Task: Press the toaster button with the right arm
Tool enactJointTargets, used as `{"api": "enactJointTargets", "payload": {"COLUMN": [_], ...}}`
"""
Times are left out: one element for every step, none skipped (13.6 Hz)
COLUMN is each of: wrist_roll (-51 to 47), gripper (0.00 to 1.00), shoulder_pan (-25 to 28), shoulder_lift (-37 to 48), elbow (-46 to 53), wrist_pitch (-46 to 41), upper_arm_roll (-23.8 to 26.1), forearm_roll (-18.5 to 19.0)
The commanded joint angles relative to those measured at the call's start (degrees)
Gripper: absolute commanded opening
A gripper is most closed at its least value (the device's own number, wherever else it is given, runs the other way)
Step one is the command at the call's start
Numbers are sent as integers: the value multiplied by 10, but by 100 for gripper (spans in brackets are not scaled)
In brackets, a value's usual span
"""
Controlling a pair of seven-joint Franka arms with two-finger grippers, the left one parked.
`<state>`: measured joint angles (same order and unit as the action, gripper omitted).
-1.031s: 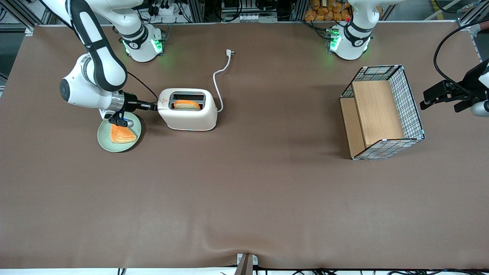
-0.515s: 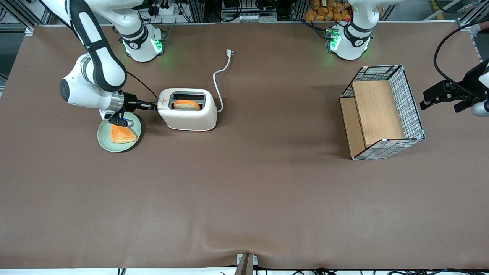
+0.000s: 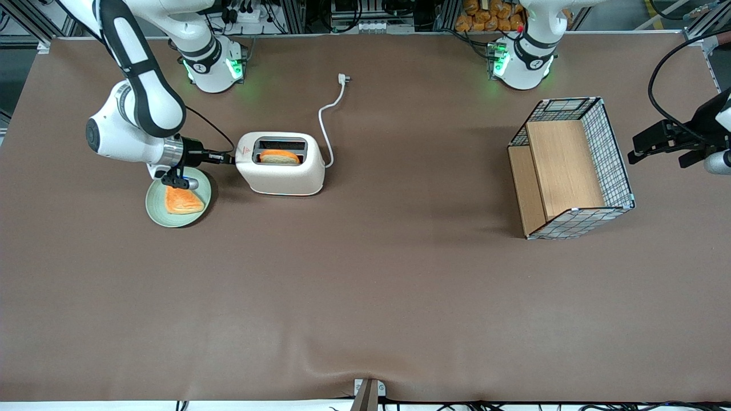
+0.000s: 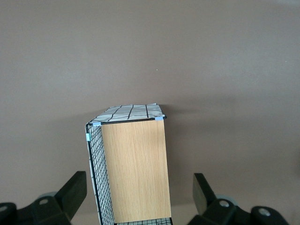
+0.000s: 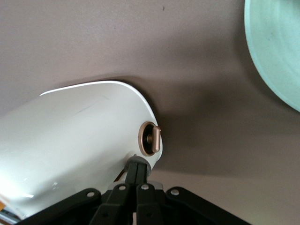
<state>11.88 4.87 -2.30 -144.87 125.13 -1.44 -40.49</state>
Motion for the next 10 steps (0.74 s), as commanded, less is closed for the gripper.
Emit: {"api": "enactJointTargets", "payload": {"wrist_roll": [25,25,24,23,22,20,16,9,-1,-14], "gripper": [0,0,0,0,0,0,0,11,60,100], "shoulder_pan": [-28,-34,-39,-44,-54,-62,-71,-81,-96,-115], "shoulder_lift": [20,22,27,34,41,52,62,67,70,70], "elbow": [7,9,12,12,14,21,34,54,88,135], "wrist_pitch": [-31,-41,-42,-42,-43,-51,-71,-99,-135,-182], "upper_arm_roll": [3,2,2,1,0,0,-2,-4,-4,-2], "forearm_roll": [-4,5,17,36,60,88,116,140,166,198]}}
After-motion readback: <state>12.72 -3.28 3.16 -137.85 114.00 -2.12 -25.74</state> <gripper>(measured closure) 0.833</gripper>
